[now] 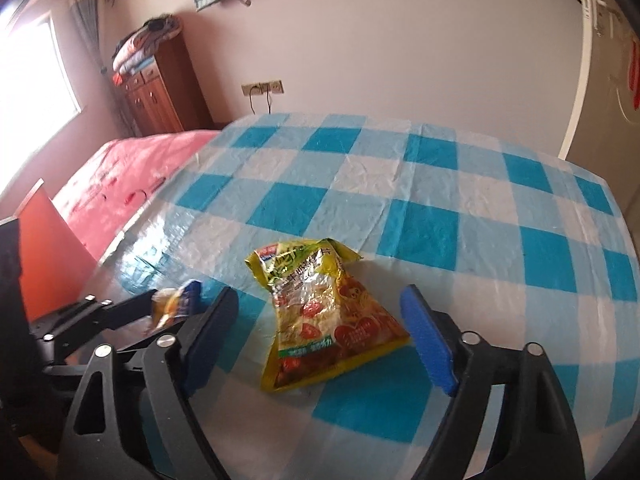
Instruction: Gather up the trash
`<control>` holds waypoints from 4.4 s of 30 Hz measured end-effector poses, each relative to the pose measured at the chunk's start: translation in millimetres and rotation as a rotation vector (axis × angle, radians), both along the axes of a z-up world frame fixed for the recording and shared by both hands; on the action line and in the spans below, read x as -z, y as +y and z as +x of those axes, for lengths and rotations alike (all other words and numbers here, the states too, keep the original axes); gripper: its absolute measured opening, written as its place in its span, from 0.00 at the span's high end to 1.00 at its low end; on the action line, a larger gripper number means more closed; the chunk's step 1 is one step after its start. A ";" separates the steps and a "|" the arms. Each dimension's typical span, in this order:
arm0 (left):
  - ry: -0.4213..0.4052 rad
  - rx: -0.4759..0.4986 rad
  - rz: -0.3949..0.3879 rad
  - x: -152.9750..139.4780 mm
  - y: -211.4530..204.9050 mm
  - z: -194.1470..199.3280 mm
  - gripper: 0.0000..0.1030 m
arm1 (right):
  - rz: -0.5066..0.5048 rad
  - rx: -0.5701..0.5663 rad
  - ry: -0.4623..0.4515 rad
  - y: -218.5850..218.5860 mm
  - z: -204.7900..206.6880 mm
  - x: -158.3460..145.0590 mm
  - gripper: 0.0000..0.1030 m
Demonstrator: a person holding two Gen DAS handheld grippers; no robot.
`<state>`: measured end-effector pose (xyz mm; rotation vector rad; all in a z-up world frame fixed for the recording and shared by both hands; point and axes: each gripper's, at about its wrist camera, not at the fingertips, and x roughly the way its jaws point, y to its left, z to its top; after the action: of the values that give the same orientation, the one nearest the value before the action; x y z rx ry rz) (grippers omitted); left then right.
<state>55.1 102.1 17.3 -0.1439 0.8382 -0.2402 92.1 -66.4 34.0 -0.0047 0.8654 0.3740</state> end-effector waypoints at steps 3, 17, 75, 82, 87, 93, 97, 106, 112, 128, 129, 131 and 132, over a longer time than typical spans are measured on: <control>0.010 0.000 -0.015 1.7 2.2 0.4 0.39 | -0.020 0.011 0.020 -0.6 7.8 10.5 0.27; 0.015 0.003 0.121 3.5 -18.2 0.3 0.34 | -0.027 -0.011 0.003 0.8 2.1 13.4 0.45; -0.393 -0.226 -0.030 -168.3 163.1 -174.7 0.65 | 0.234 -0.265 -0.159 134.3 -147.4 -153.7 0.54; -0.380 -0.380 -0.006 -165.4 226.4 -180.3 0.64 | 0.283 -0.383 -0.147 213.6 -136.2 -171.7 0.54; -0.331 -0.456 0.004 -147.4 250.3 -167.7 0.56 | 0.268 -0.418 -0.120 261.7 -123.6 -161.2 0.47; -0.285 -0.537 0.007 -125.2 270.5 -162.1 0.19 | 0.306 -0.363 -0.083 260.4 -108.8 -144.7 0.15; -0.302 -0.544 0.025 -126.9 273.2 -165.8 0.08 | 0.288 -0.282 -0.158 233.4 -112.4 -150.0 0.11; -0.328 -0.553 0.050 -135.8 260.1 -162.3 0.04 | 0.207 -0.154 -0.246 184.0 -122.2 -148.9 0.11; -0.342 -0.528 0.073 -139.8 239.8 -159.1 0.04 | 0.146 -0.119 -0.288 163.6 -132.6 -141.6 0.11; -0.315 -0.392 0.091 -137.6 166.1 -144.1 0.04 | 0.122 0.001 -0.292 102.0 -146.9 -129.3 0.11; -0.311 -0.379 0.094 -136.5 160.2 -143.1 0.04 | 0.123 0.010 -0.292 97.1 -147.6 -129.1 0.11; -0.304 -0.358 0.101 -133.2 149.3 -141.3 0.04 | 0.122 0.036 -0.291 85.6 -149.0 -127.6 0.11; -0.300 -0.348 0.104 -131.8 144.1 -140.3 0.04 | 0.123 0.044 -0.290 81.3 -149.8 -127.1 0.11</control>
<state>-85.2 246.3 149.0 -0.1493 0.5142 0.1083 -57.7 14.9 161.1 0.0723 0.5544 0.3738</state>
